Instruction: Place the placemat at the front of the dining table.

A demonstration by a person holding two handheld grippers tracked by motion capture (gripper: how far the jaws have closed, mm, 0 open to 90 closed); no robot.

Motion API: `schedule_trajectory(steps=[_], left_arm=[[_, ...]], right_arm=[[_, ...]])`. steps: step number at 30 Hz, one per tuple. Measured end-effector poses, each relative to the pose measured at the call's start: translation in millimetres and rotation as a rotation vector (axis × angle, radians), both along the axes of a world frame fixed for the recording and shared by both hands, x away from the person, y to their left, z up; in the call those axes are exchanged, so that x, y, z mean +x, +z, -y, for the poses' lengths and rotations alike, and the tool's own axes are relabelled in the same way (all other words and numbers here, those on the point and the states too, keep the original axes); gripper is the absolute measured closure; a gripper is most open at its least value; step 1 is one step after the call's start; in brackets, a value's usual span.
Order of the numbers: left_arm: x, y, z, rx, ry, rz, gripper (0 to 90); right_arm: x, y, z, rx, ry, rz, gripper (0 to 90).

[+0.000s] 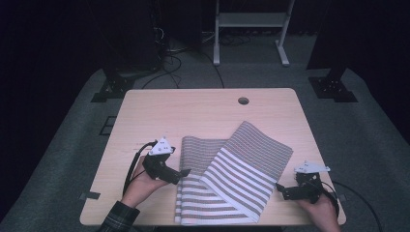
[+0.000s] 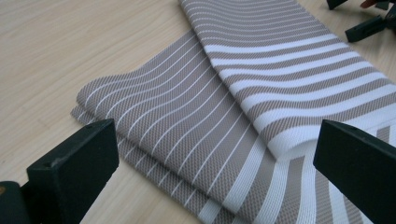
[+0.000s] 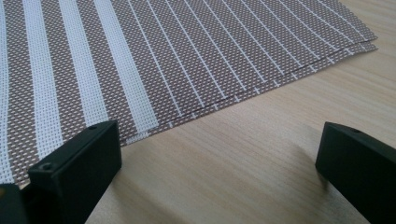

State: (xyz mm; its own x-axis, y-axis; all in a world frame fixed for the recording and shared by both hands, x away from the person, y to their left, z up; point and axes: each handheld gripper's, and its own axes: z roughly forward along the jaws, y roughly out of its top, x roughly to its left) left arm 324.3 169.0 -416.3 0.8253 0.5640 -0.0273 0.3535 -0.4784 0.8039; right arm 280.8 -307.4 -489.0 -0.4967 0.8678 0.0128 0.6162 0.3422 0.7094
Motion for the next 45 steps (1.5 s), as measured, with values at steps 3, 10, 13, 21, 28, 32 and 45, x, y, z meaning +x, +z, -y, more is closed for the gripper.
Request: schedule_trajectory(steps=[3,10,13,21,28,32,45], left_arm=[[-3.7,-5.2,-9.7,0.001,0.012,0.000,0.0],[-11.5,-21.0,-28.8,0.035,0.043,-0.015,0.0],[-14.2,-27.3,-35.1,0.047,0.050,-0.022,0.0],[-19.6,-45.9,-47.3,0.107,0.051,-0.035,0.0],[-18.9,-60.3,-54.2,0.151,0.039,-0.056,0.0],[-18.4,-64.7,-55.1,0.173,0.041,-0.060,0.0],[-18.4,-67.8,-57.3,0.140,0.048,-0.049,0.0]], right_arm=[[0.0,0.0,0.1,-0.001,0.000,0.000,0.0],[0.0,0.0,0.0,0.000,0.000,0.000,0.0],[0.0,0.0,0.0,0.000,0.000,0.000,0.0],[-0.1,0.1,0.3,0.000,0.004,0.001,0.0],[0.3,0.7,0.9,-0.002,0.001,0.003,0.0],[0.6,3.9,2.0,0.006,-0.010,0.012,0.0],[6.2,20.5,7.6,0.034,-0.030,0.061,12.3]])
